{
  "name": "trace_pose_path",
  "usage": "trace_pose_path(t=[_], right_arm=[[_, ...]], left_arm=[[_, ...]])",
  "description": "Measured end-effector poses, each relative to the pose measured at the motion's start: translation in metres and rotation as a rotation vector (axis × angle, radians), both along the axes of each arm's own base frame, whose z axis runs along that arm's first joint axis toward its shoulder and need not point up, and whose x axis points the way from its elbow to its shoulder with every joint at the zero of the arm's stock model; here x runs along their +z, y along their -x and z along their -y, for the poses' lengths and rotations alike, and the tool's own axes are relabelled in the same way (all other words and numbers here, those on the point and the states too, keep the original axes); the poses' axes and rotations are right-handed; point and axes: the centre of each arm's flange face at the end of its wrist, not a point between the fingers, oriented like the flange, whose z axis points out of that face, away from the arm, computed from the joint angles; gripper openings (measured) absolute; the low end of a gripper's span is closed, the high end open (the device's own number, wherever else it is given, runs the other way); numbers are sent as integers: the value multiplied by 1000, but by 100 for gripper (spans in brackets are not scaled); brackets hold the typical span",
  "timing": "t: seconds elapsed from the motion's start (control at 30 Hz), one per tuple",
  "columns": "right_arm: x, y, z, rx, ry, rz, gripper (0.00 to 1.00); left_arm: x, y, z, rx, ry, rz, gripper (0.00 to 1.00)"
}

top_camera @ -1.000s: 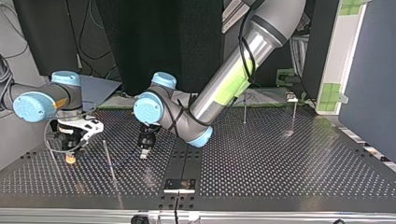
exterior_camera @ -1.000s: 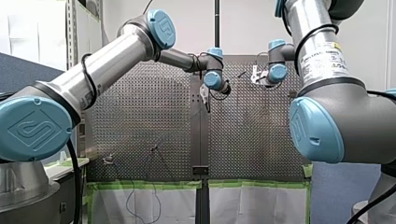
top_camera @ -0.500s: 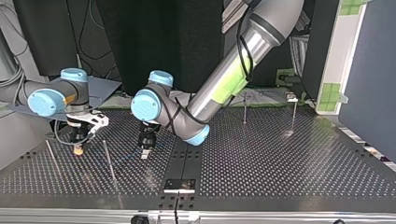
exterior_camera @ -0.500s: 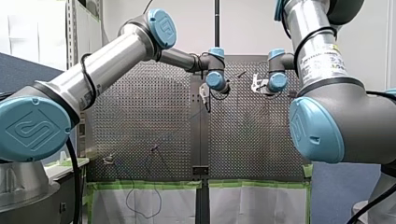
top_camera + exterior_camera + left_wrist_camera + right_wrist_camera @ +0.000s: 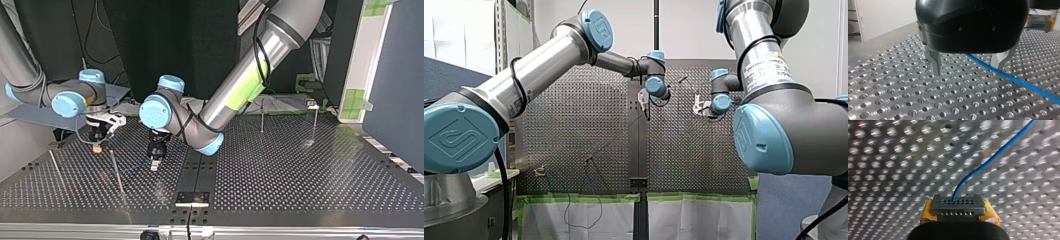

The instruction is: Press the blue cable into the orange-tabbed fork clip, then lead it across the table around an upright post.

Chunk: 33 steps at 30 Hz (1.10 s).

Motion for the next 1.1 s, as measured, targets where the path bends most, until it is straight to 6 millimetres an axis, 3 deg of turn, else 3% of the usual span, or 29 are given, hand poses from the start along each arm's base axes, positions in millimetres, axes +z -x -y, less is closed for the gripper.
trace_pose_path(t=[0.5, 0.87, 1.1], right_arm=[[-74, 33, -5, -41, -40, -10, 0], [-133, 38, -5, -55, -102, -22, 0], [-158, 43, -8, -79, -117, -19, 0]], left_arm=[[1, 1, 1, 19, 2, 8, 100], [1, 1, 1, 19, 4, 9, 100], [1, 1, 1, 23, 3, 10, 100]])
